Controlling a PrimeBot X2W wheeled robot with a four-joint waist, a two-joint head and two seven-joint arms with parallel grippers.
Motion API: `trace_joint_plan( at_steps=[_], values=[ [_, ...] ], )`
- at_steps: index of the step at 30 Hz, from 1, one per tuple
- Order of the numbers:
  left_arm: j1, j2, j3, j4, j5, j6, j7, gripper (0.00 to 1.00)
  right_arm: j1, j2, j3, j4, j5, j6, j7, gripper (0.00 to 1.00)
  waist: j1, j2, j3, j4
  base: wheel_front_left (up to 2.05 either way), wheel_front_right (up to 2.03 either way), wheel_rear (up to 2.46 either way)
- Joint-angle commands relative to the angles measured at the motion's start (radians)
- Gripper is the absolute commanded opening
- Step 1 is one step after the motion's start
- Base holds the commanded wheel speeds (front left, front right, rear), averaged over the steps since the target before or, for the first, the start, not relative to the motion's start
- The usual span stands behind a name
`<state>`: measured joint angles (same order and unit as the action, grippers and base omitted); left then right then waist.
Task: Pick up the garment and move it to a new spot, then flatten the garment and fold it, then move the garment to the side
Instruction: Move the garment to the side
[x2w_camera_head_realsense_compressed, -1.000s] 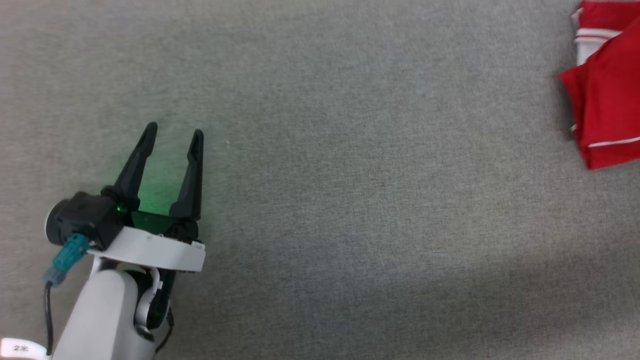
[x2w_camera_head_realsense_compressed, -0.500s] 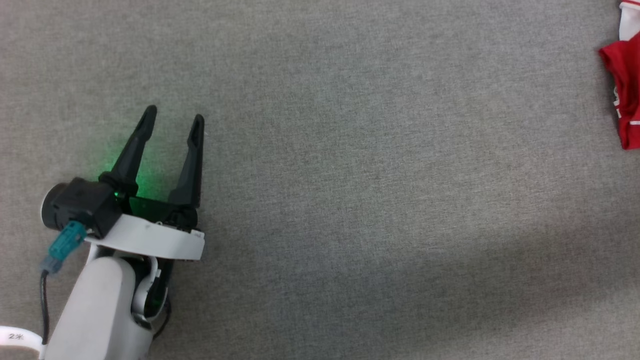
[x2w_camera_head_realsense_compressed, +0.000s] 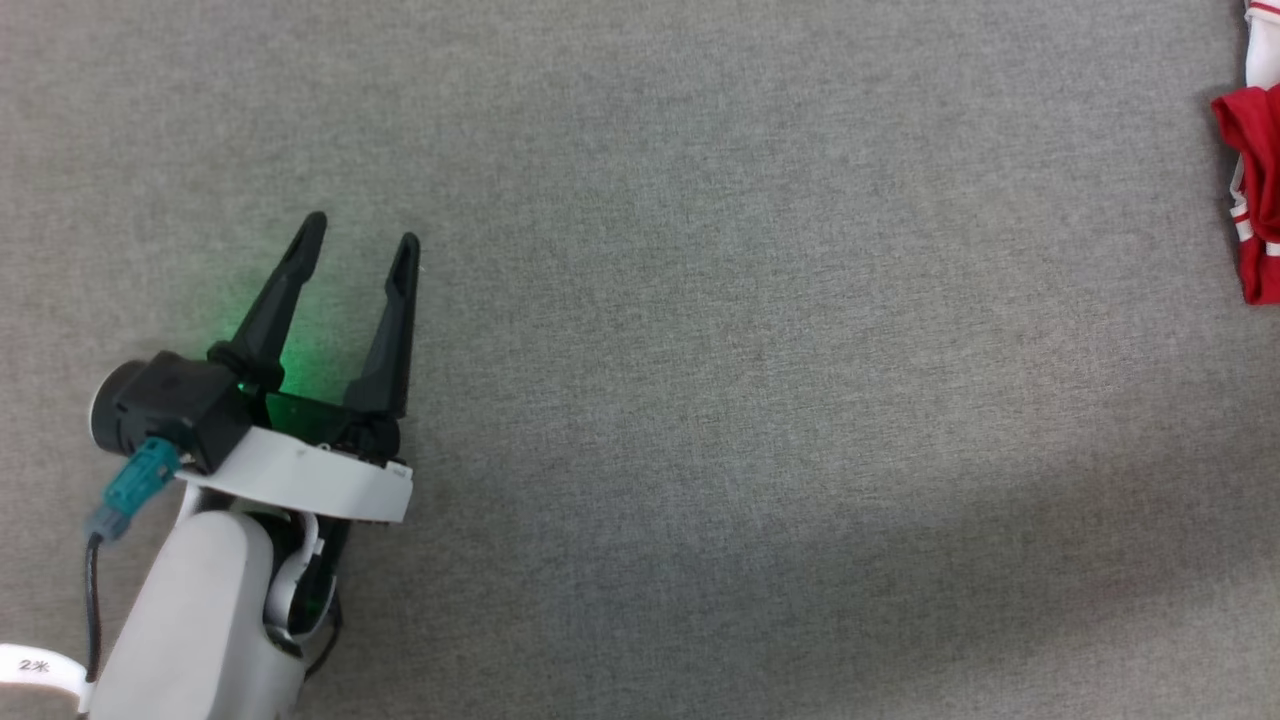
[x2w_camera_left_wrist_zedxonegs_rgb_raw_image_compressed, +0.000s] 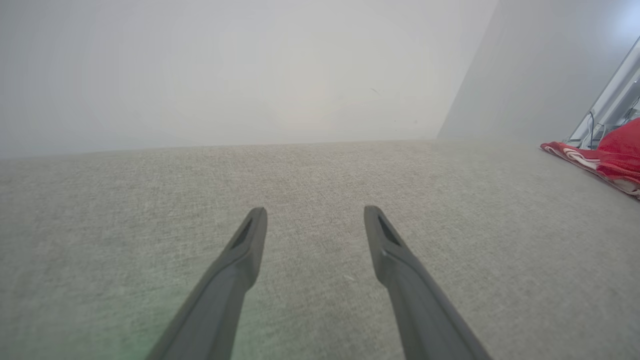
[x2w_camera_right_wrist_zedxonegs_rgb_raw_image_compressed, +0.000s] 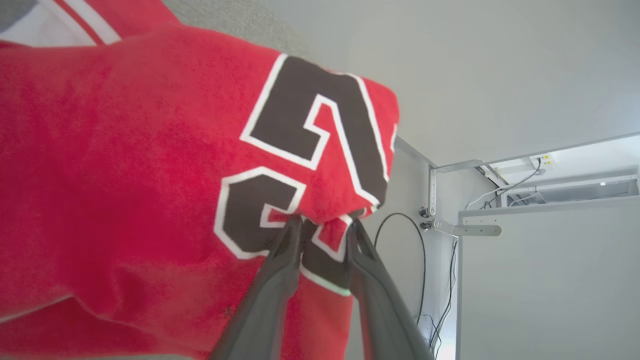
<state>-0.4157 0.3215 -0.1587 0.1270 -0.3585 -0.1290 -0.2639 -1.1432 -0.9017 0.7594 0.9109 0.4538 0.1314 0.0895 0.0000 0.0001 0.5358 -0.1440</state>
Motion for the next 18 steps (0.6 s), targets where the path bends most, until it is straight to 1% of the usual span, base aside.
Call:
trace_joint_plan(
  at_steps=[1,2,3,4,11,14,18],
  values=[
    [0.002,0.006,0.003,0.005,-0.004,-0.001,0.001,1.0,-0.012,0.007,-0.008,0.009,-0.006,-0.002,-0.006,0.53,0.0,-0.0001,-0.006,0.001,0.0,0.0,0.0],
    [0.005,0.005,0.002,0.006,-0.005,-0.001,0.001,1.0,-0.014,0.01,-0.012,0.018,-0.01,-0.002,-0.014,0.74,0.0,-0.0001,-0.011,0.002,0.0,0.0,0.0],
    [0.007,0.004,0.002,0.006,-0.006,-0.001,0.001,1.0,-0.016,0.012,-0.014,0.025,-0.016,-0.002,-0.019,0.98,0.0,-0.0001,-0.015,0.003,0.0,0.0,0.0],
    [0.01,0.004,0.001,0.008,-0.007,-0.001,0.001,1.0,-0.016,0.016,-0.019,0.033,-0.017,-0.002,-0.022,1.0,0.0,-0.0001,-0.021,0.005,0.0,0.0,0.0],
    [0.034,-0.003,0.013,0.01,-0.01,-0.001,0.001,1.0,-0.023,0.045,-0.045,0.071,-0.046,-0.002,-0.061,1.0,0.0,-0.0001,-0.068,0.017,0.0,0.0,0.0],
    [0.046,-0.009,0.018,0.014,-0.008,-0.001,0.001,1.0,-0.021,0.064,-0.064,0.089,-0.051,-0.002,-0.081,1.0,0.0,-0.0001,-0.099,0.024,0.0,0.0,0.0],
    [0.074,-0.017,0.032,0.018,-0.006,-0.001,0.001,1.0,-0.002,0.108,-0.093,0.104,-0.048,-0.002,-0.119,1.0,0.0,-0.0001,-0.152,0.035,0.0,0.0,0.0]
  ],
)
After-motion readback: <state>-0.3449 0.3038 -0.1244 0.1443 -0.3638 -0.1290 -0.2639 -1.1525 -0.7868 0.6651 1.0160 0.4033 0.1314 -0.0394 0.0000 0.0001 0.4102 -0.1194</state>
